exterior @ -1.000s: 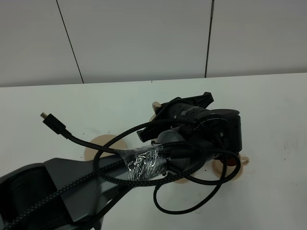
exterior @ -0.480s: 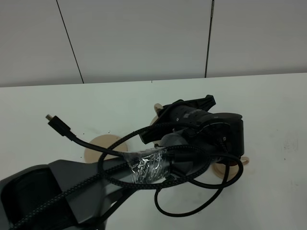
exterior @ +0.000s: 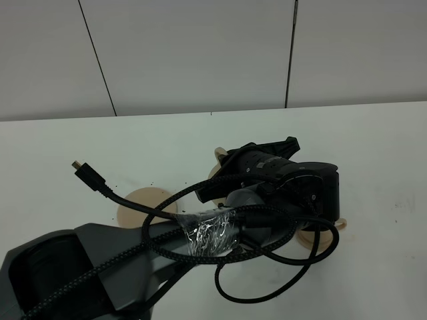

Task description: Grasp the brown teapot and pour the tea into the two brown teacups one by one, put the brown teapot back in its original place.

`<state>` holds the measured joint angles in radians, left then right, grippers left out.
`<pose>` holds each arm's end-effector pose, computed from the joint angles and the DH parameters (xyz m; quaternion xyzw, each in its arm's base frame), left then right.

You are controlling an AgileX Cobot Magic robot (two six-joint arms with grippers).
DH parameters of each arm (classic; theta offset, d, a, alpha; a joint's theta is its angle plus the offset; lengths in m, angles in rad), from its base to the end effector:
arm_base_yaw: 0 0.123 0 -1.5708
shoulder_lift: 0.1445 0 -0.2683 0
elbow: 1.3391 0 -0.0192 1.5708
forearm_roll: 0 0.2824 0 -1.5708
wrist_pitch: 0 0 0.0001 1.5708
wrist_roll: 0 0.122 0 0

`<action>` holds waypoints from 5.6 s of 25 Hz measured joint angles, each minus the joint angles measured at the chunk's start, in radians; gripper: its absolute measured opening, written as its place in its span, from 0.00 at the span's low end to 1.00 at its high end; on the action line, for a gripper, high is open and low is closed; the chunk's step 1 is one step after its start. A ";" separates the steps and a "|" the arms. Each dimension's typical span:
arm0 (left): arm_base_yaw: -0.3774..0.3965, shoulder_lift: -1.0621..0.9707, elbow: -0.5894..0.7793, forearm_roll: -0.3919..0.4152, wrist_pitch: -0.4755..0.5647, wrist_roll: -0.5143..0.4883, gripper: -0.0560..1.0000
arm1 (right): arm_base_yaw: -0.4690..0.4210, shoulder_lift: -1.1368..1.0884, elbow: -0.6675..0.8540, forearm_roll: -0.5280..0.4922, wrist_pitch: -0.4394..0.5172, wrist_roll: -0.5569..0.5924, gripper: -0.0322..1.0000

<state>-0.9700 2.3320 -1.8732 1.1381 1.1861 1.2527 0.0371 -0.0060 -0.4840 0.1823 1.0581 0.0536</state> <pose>0.3711 -0.3598 0.1431 -0.8433 -0.1953 -0.4965 0.0651 0.0668 0.0218 0.2752 0.0041 0.8516 0.1143 0.5116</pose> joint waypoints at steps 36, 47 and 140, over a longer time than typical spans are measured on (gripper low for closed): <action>-0.012 0.000 0.000 0.039 0.000 0.000 0.21 | 0.000 0.000 0.000 0.000 0.000 0.000 0.27; -0.012 0.000 0.000 0.039 0.000 -0.002 0.21 | 0.000 0.000 0.000 0.000 0.000 0.000 0.27; 0.370 -0.203 0.000 -0.907 0.000 -0.672 0.21 | 0.000 0.000 0.000 0.000 0.000 0.000 0.27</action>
<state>-0.6004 2.1293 -1.8732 0.2307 1.1861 0.5806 0.0371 -0.0060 -0.4840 0.1823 1.0581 0.0536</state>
